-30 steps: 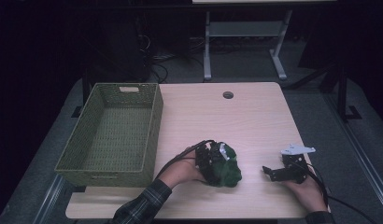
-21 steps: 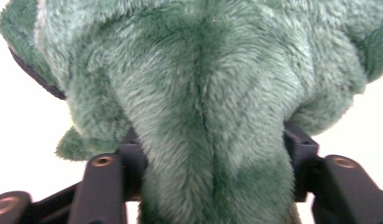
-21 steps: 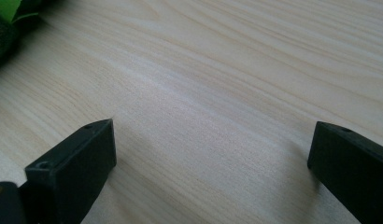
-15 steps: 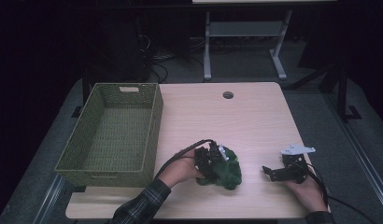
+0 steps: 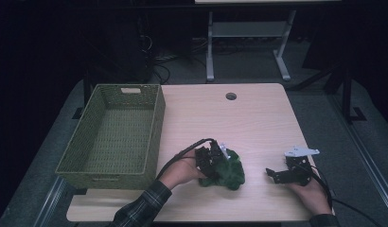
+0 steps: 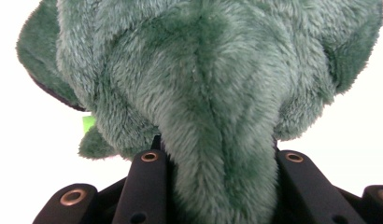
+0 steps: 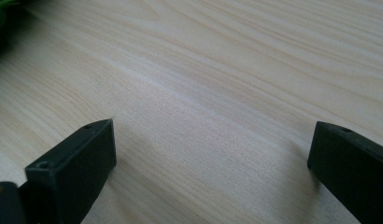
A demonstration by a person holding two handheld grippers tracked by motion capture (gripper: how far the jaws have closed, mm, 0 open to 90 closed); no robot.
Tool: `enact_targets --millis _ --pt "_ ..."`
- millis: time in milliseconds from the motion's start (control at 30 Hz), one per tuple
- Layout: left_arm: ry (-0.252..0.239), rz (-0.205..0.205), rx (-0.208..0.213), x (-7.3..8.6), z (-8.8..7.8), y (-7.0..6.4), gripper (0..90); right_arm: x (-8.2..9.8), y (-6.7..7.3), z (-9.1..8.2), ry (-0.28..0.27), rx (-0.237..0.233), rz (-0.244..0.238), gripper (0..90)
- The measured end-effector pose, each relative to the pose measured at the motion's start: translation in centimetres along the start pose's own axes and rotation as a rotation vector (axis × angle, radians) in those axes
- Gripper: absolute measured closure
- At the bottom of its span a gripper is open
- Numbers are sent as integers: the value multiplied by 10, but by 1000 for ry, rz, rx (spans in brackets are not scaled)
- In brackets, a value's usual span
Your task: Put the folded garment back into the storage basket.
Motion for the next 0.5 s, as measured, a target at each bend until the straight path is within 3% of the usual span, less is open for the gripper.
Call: enact_targets --millis 233,500 --pt "-12 6 -9 -11 -22 -9 672 0 0 0 0 1 -3 6" --pt "-51 -12 -41 -18 -66 -6 669 0 0 0 0 0 -2 6"
Point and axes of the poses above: each handheld gripper's, and its own axes: z roughly forward along the jaws, x roughly out of its underside, y roughly to its left, the point moved 10 cm from there along z, roughly forward along the jaws, and after that the axes turned 12 degrees about x, right-handed, at the moved point
